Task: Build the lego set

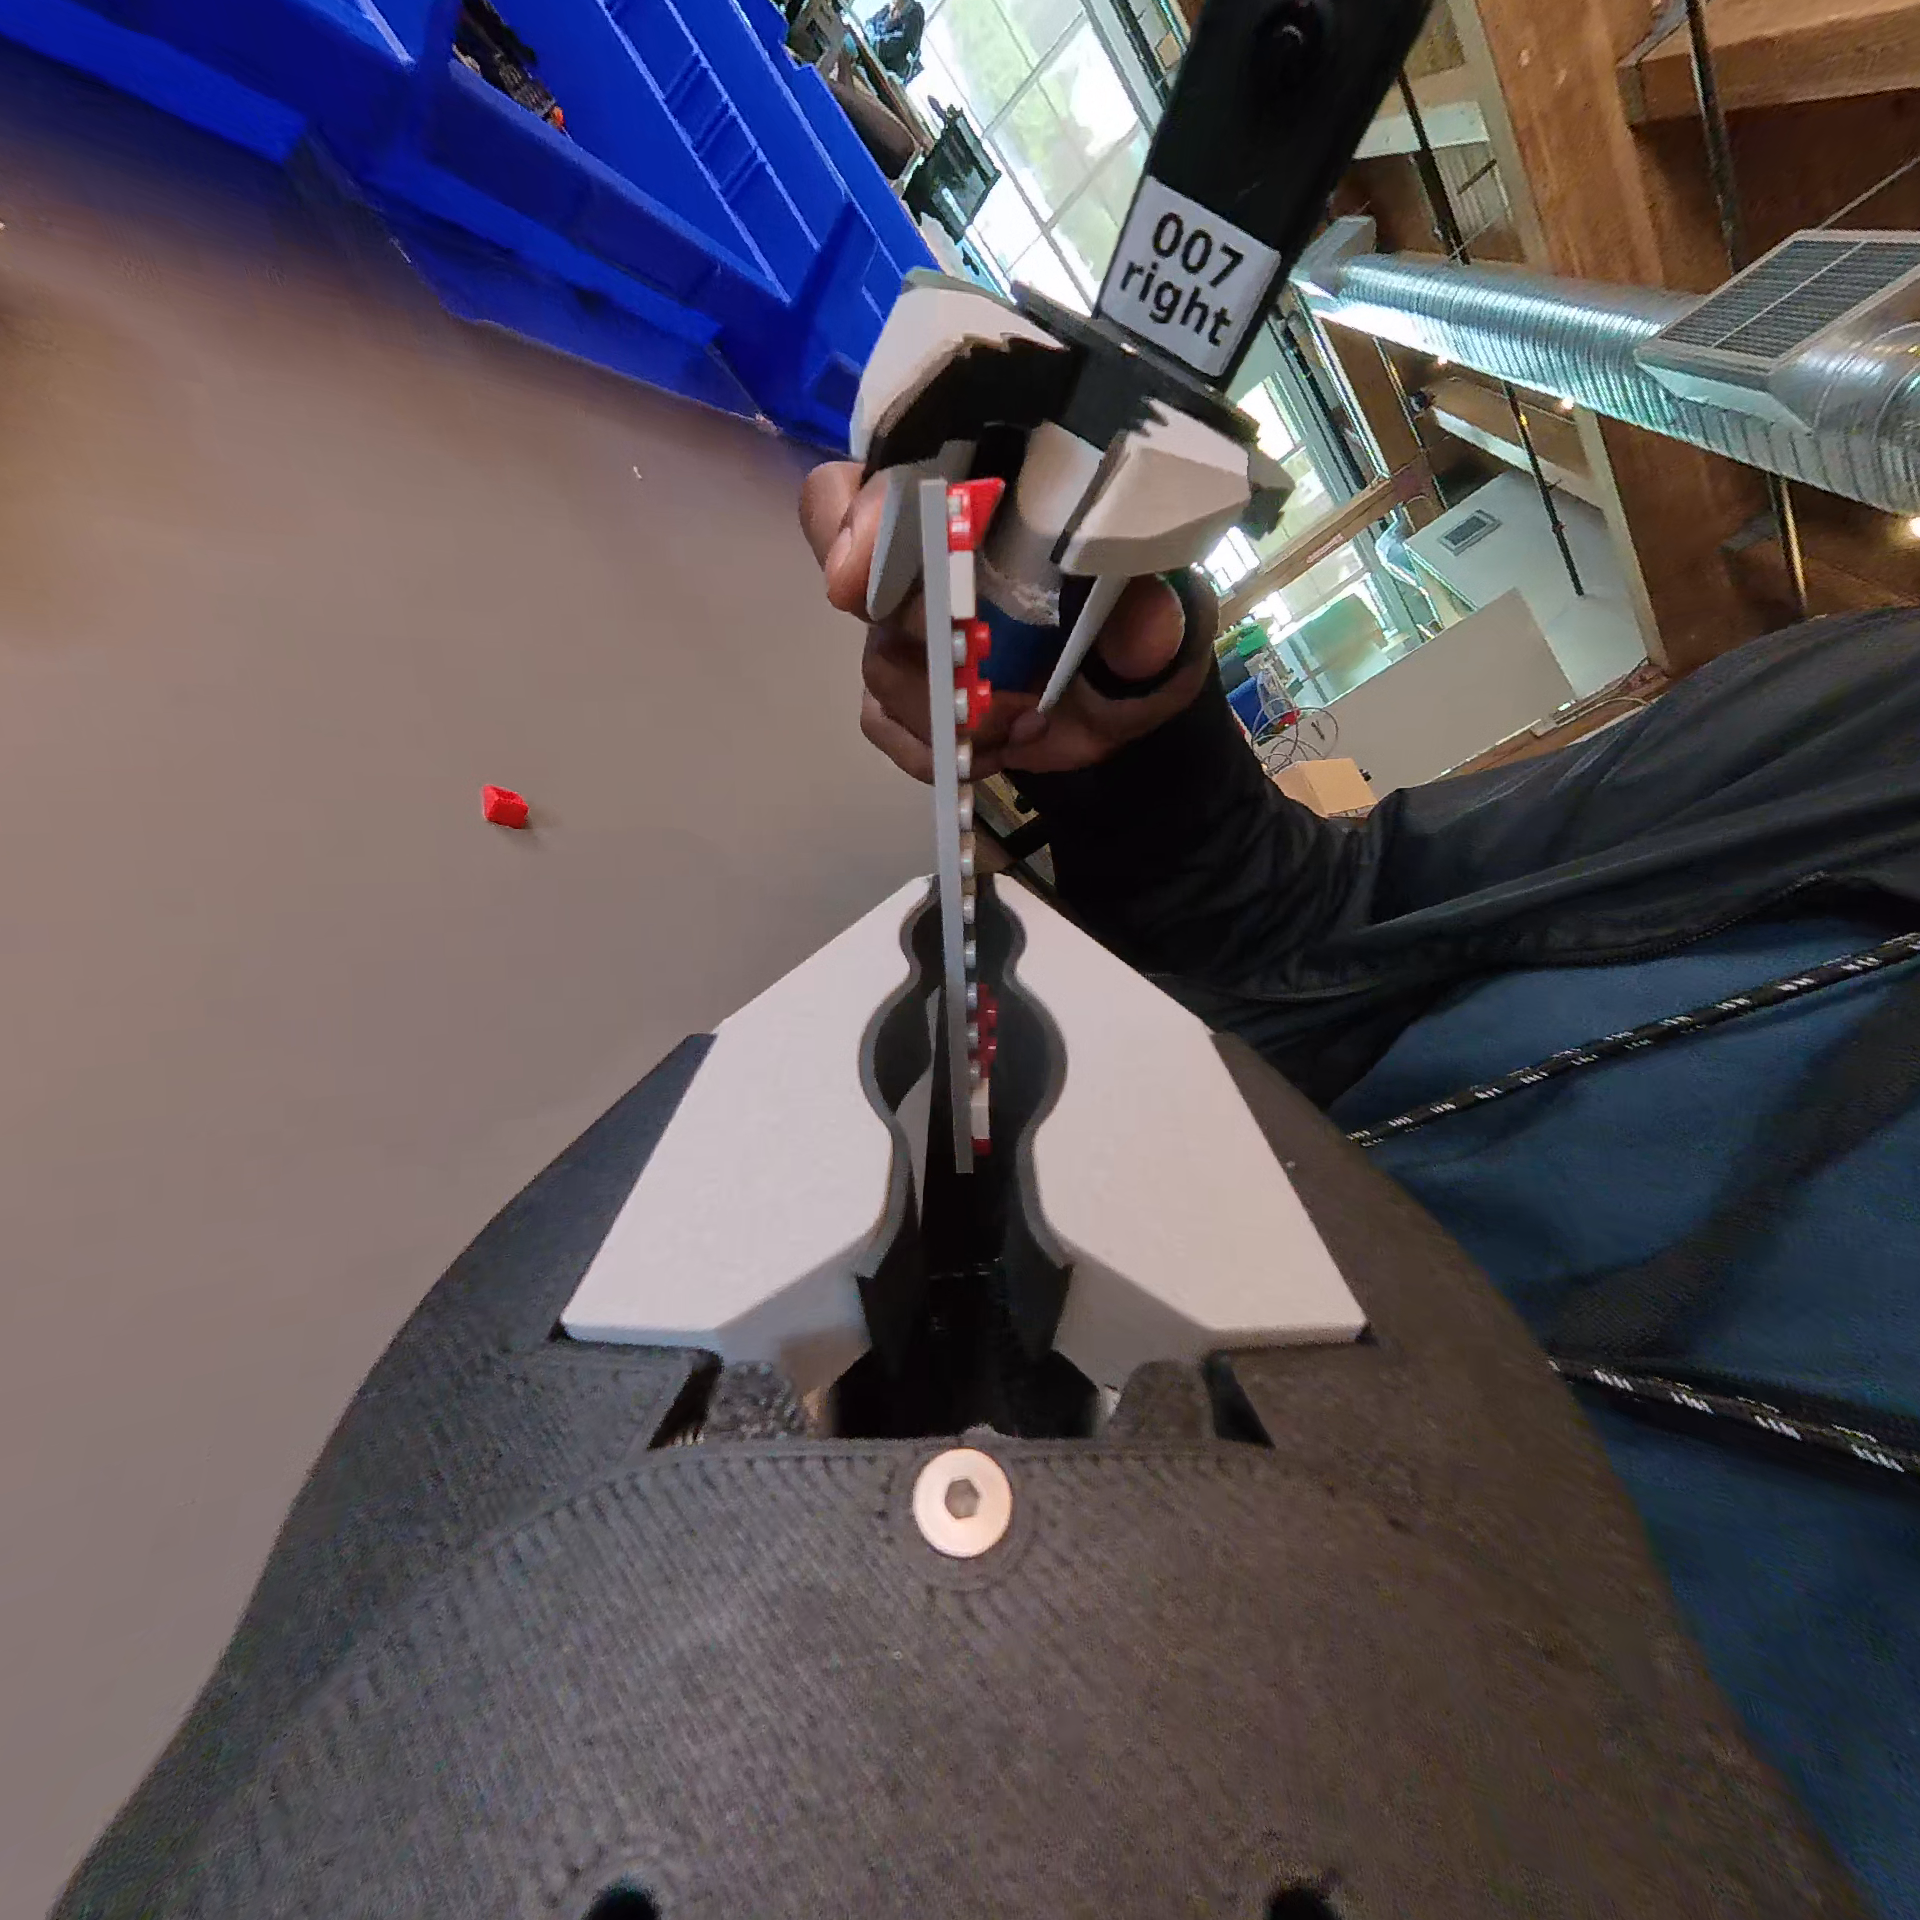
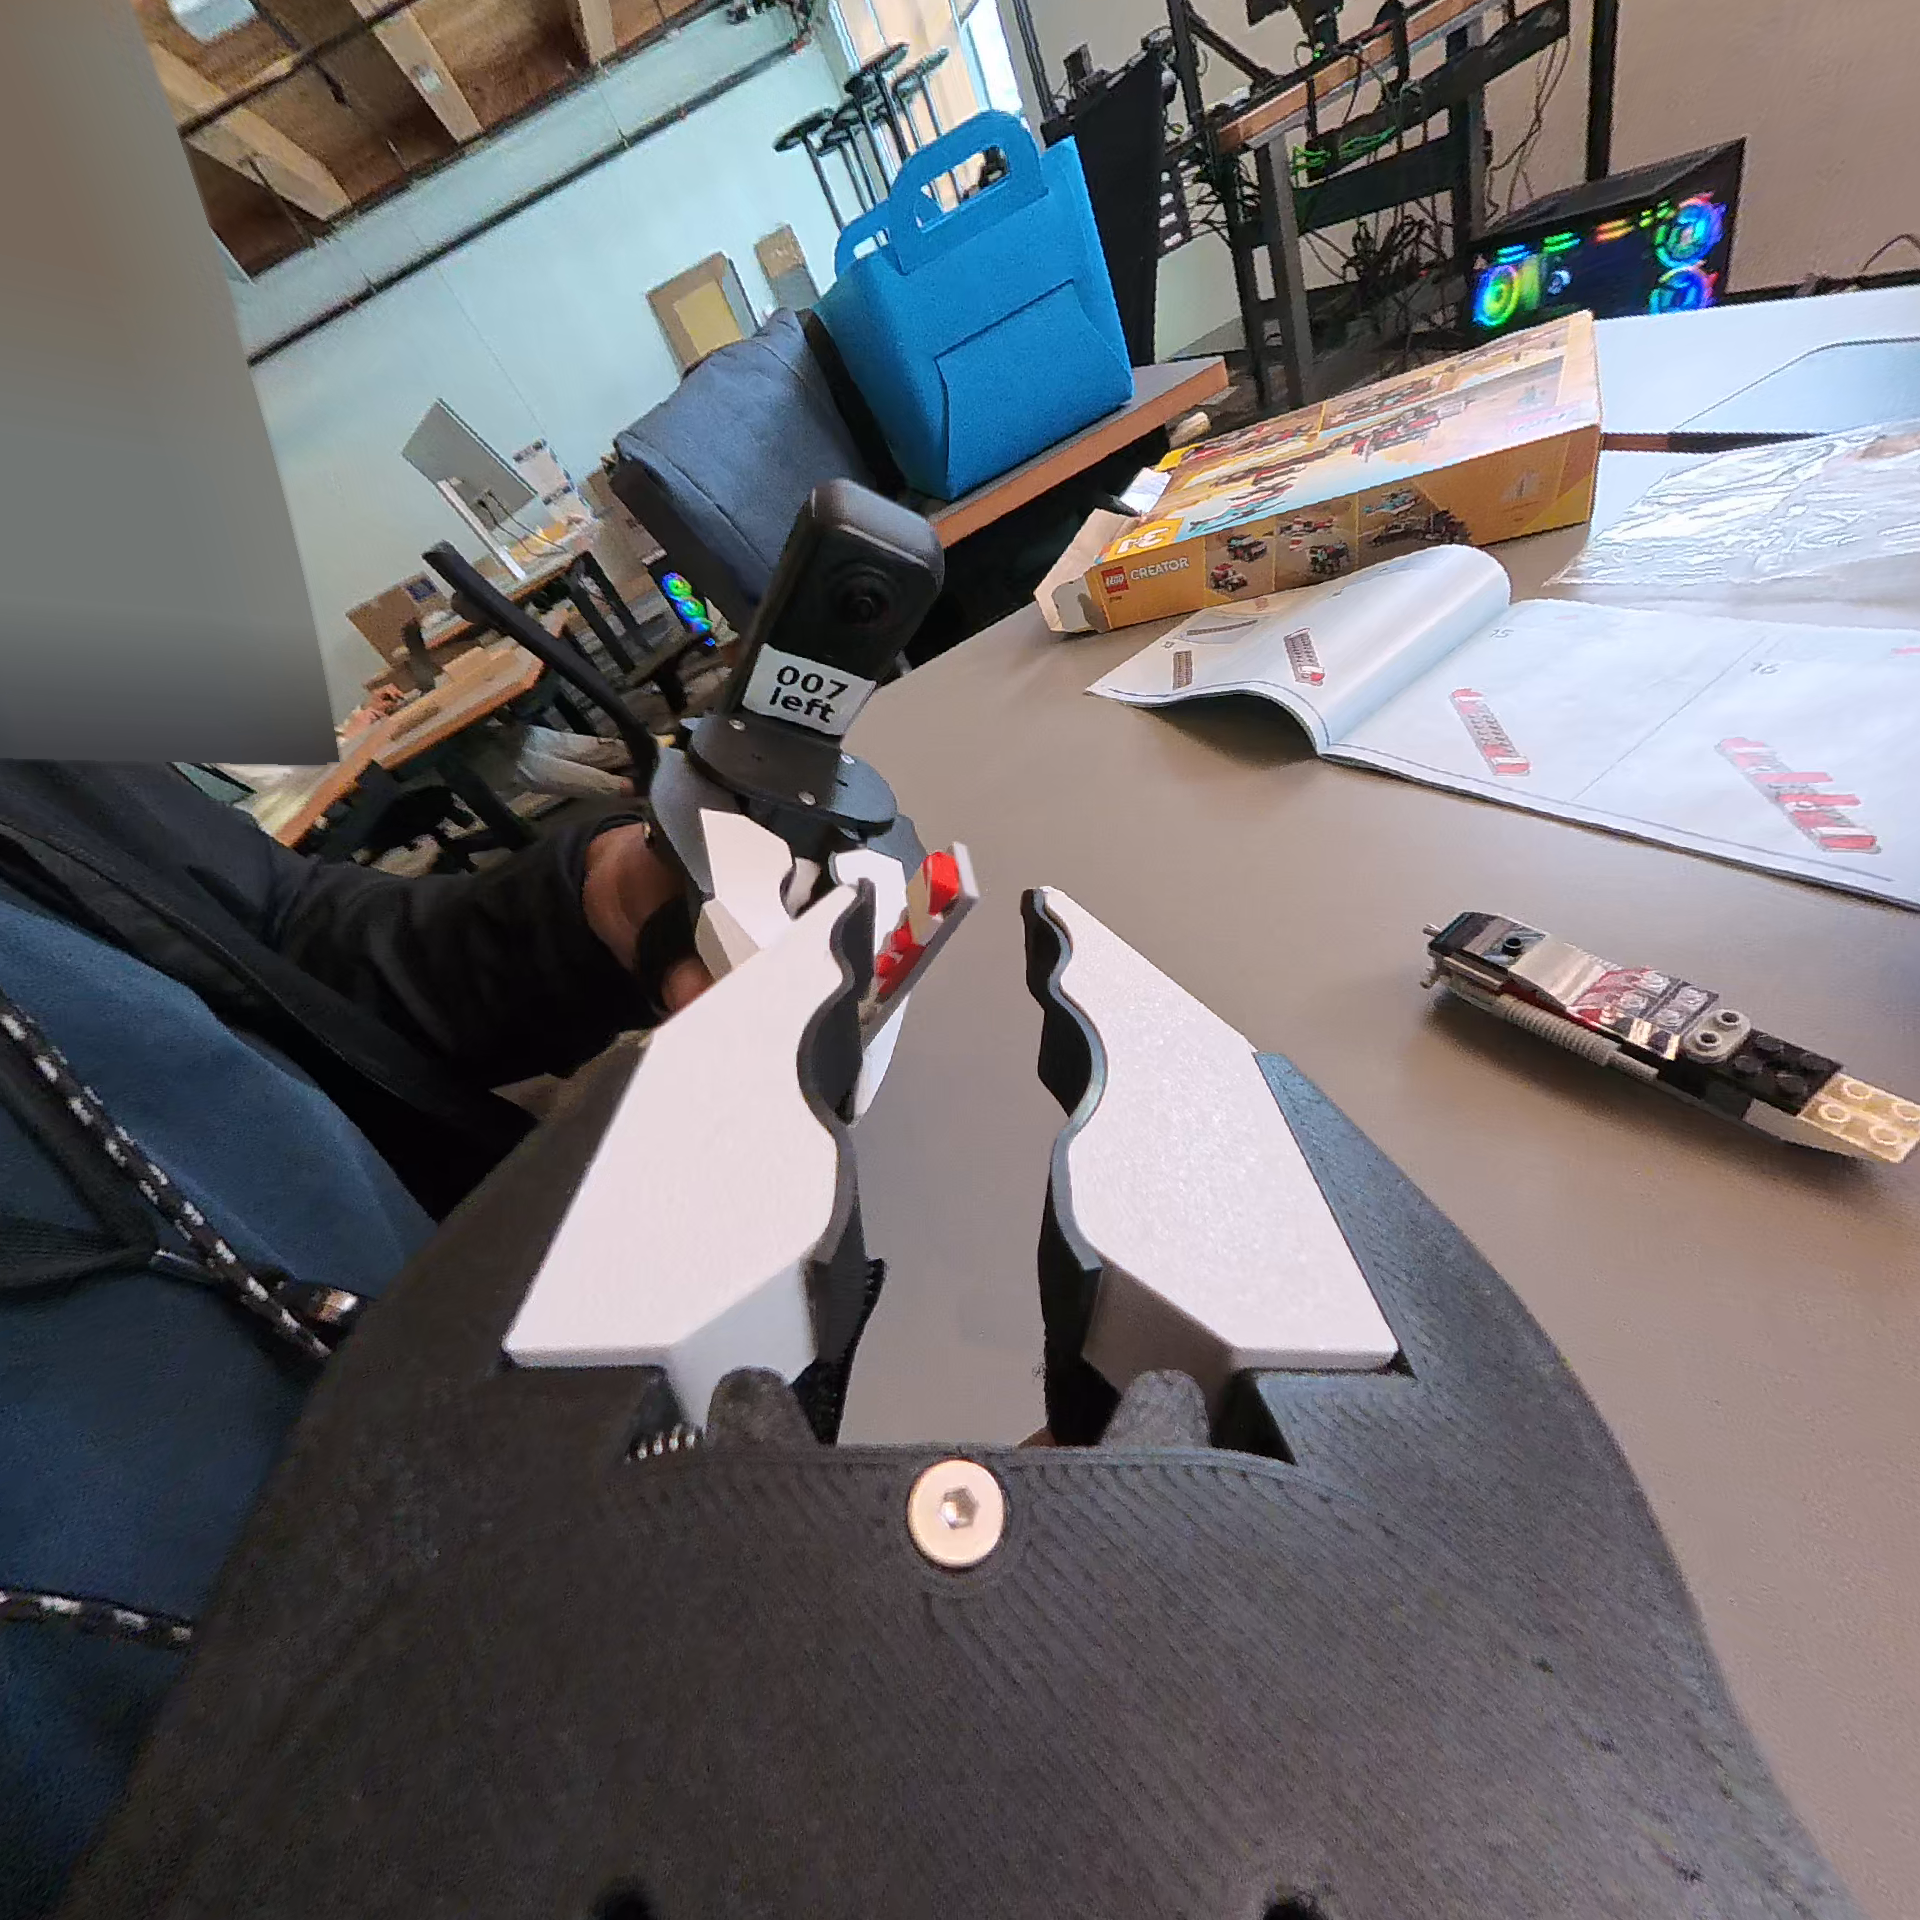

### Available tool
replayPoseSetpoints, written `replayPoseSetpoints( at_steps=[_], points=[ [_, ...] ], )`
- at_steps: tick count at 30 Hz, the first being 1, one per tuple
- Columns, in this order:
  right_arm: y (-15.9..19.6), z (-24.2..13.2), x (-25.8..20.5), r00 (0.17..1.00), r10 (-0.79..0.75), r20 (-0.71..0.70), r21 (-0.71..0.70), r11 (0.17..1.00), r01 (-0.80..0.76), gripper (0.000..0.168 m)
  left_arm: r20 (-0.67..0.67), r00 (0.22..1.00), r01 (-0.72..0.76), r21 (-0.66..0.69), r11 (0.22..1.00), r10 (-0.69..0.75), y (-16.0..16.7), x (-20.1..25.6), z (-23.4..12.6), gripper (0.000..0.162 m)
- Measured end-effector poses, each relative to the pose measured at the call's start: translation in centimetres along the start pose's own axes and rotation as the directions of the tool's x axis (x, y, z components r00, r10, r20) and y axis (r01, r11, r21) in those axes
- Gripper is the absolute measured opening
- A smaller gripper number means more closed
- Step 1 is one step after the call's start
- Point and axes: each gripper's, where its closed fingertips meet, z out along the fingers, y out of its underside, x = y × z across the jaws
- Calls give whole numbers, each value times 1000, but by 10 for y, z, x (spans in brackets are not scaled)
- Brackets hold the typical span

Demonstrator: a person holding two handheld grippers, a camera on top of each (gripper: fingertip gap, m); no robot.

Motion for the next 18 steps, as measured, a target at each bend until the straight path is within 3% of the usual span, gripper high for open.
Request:
replayPoseSetpoints(
  at_steps=[8,13,18],
  points=[
    [0,0,-13,975,147,165,-25,989,-145,24,15,994,-112,-46,993,112,5,3,1,3],
    [3,0,-20,976,109,189,-73,993,-97,8,15,985,-170,-75,983,172,6,7,-1,3],
    [1,-1,-23,983,52,175,-70,997,-41,7,29,977,-208,-102,973,212,5,9,-1,3]
  ],
)
